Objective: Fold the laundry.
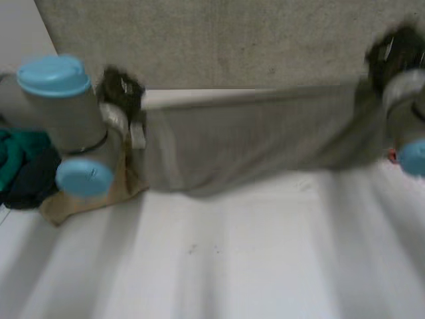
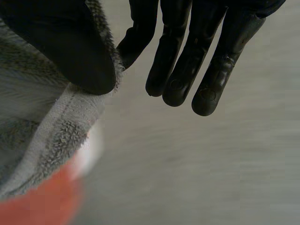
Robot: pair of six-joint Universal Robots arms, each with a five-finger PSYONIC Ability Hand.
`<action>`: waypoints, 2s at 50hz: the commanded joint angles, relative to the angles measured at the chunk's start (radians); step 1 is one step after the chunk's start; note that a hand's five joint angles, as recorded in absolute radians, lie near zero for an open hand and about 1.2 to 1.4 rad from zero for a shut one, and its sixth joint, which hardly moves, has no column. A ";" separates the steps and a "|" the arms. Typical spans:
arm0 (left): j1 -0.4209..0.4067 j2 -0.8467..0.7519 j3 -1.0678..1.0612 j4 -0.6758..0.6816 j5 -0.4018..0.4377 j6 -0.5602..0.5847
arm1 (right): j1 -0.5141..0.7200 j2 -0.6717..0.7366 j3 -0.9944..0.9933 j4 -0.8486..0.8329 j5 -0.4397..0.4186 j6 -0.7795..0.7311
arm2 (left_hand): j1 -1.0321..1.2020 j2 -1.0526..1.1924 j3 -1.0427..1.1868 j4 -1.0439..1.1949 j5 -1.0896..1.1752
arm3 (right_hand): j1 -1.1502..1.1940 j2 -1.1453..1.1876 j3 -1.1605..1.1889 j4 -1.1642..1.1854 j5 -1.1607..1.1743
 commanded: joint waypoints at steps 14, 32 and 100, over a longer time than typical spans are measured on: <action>0.023 0.166 -0.213 0.417 0.062 -0.092 | -0.001 -0.015 0.093 -0.261 -0.122 0.047 | 0.267 0.199 0.204 0.196 0.242 | 0.412 0.230 0.210 0.207 0.230; 0.015 0.238 -0.687 0.275 0.065 -0.141 | -0.046 0.031 0.464 -0.009 -0.216 0.179 | 0.267 0.199 0.204 0.196 0.242 | 0.412 0.230 0.210 0.207 0.230; -0.055 0.097 -0.531 0.359 0.083 0.003 | -0.244 -0.027 0.317 0.189 -0.335 0.498 | -0.955 -1.022 -1.018 -1.025 -0.980 | -0.747 -0.930 -0.949 -0.952 -0.929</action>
